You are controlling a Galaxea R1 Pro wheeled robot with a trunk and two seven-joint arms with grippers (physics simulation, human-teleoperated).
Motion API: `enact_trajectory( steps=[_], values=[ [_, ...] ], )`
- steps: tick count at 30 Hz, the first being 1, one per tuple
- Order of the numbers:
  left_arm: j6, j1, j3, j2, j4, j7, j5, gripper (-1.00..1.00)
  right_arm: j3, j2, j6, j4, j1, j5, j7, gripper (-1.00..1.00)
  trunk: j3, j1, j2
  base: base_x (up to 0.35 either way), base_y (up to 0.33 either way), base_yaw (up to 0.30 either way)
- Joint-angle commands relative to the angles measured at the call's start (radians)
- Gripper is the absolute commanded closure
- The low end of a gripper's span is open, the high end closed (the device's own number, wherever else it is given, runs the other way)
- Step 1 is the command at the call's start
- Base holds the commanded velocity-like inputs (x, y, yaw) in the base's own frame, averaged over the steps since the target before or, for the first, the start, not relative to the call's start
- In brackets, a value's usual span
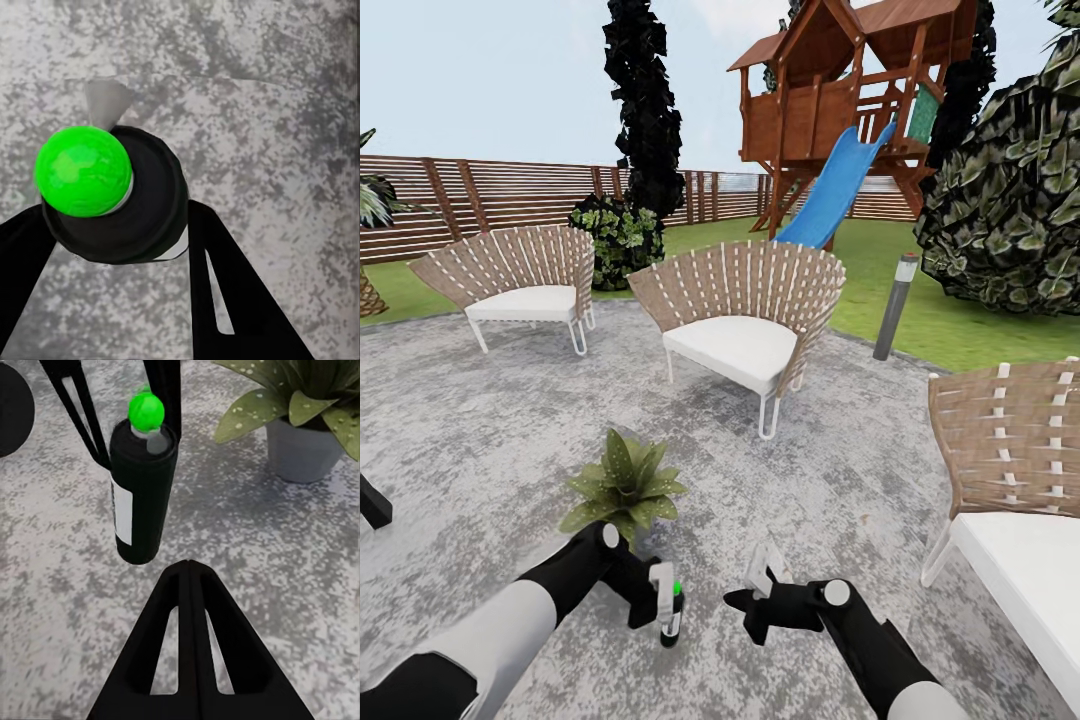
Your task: Pick up the pesticide atomizer in the garden and spray insectifuge to fully cover both potted plants in the garden.
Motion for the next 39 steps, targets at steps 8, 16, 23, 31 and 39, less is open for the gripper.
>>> enact_trajectory(
  steps=[8,16,23,31,39],
  values=[
    [0.003,0.000,-0.065,-0.015,-0.005,0.000,-0.002,1.00,-0.001,0.014,-0.011,0.000,-0.007,0.010,0.001,1.00,-0.001,0.000,0.000,0.000,0.000,0.000],
    [0.008,0.000,-0.064,-0.022,-0.007,0.005,-0.001,1.00,-0.001,0.018,-0.011,-0.001,-0.013,0.009,0.001,1.00,-0.001,0.000,0.000,0.000,0.000,0.000],
    [0.006,0.000,-0.063,-0.023,-0.008,0.019,0.007,1.00,-0.001,0.035,-0.011,0.000,-0.013,0.009,0.001,1.00,-0.001,0.000,0.000,0.000,0.000,0.000],
    [0.002,0.000,-0.063,-0.024,-0.008,0.019,0.010,1.00,-0.001,0.036,-0.011,0.000,-0.013,0.009,0.001,1.00,-0.001,0.000,0.000,0.000,0.000,0.000],
    [0.002,0.000,-0.060,-0.060,-0.003,0.021,0.010,1.00,-0.001,0.036,-0.011,0.002,-0.013,0.009,0.001,1.00,-0.001,0.000,0.000,0.000,0.000,0.000]
  ],
)
